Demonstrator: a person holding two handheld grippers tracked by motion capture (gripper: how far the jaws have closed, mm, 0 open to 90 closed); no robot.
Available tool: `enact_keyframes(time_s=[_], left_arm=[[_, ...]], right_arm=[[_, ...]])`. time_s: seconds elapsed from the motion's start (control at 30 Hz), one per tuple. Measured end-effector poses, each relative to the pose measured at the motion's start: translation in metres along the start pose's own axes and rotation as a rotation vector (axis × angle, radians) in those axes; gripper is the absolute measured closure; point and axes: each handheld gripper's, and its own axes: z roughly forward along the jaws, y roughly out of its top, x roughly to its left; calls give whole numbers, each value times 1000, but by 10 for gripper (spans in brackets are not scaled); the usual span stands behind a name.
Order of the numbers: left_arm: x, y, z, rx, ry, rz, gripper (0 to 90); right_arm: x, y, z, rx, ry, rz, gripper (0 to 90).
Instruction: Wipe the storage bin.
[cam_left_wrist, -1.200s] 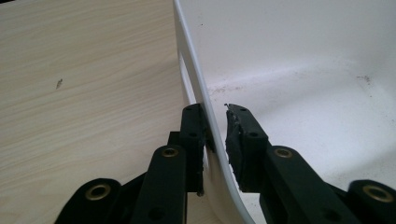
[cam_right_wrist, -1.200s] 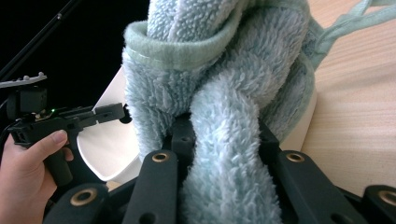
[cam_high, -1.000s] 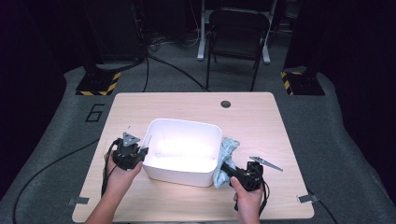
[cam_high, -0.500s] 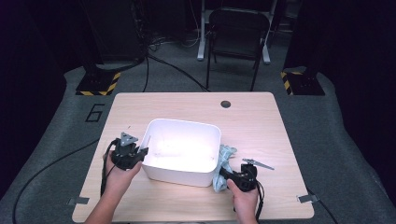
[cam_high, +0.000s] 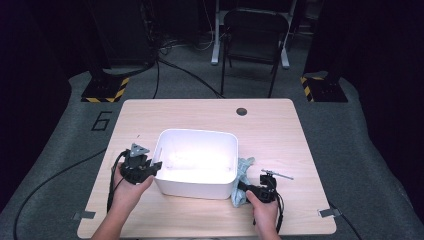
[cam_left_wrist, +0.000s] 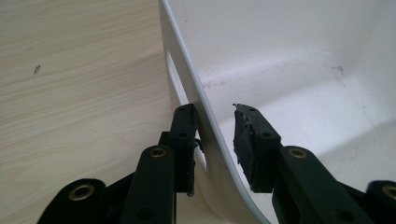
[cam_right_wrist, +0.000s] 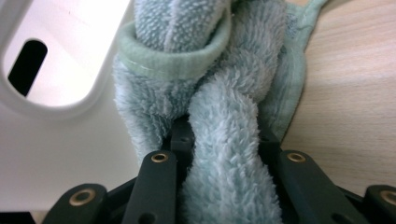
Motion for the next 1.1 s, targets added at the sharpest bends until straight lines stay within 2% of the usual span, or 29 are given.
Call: enact_keyframes(time_s=[0.13, 0.17, 0.27, 0.33, 0.47, 0.53, 0.57, 0.67, 0.73, 0.77, 0.83, 0.87, 0.93, 1.0, 1.03, 1.07, 1.1], left_arm=[[0, 0, -3, 26, -12, 3, 647], [2, 1, -4, 44, -26, 16, 638], [8, 2, -5, 48, -62, 0, 618], [12, 2, -5, 19, -86, -30, 614], [15, 5, -7, -30, -102, -2, 567], [17, 6, -5, -66, -97, 9, 555], [19, 7, -5, -70, -101, 22, 549], [23, 10, -2, -95, -96, 27, 548], [25, 12, 0, -117, -92, 23, 544], [28, 14, 1, -116, -101, 24, 544], [31, 17, 3, -119, -110, 23, 544], [32, 18, 5, -135, -109, 18, 544], [35, 21, 7, -128, -125, 23, 544], [38, 23, 12, -148, -137, 19, 552], [39, 25, 14, -145, -151, 19, 564], [40, 26, 17, -153, -152, 14, 572], [41, 26, 20, -166, -146, 13, 578]], right_arm=[[-3, 2, 0, 4, 5, 11, 695], [-4, 2, 1, -1, 7, 6, 695], [-3, 3, 2, 0, 10, 23, 690], [-4, 3, 2, -3, 15, 17, 685], [-3, 2, 2, 1, 20, 21, 677], [-2, 2, 0, 2, 22, 28, 675], [-3, 1, -1, 3, 25, 13, 675], [-1, -1, -5, -1, 46, 41, 673], [-1, -3, -9, 5, 49, 39, 673], [-3, -4, -10, -4, 67, 30, 673], [-3, -5, -16, -21, 103, 42, 674], [-2, -5, -21, -22, 106, 50, 674], [1, -5, -29, -42, 125, 70, 675], [4, -6, -36, -69, 146, 75, 675], [8, -7, -40, -66, 156, 90, 675], [9, -7, -41, -98, 166, 52, 674], [13, -8, -44, -94, 173, 53, 674]])
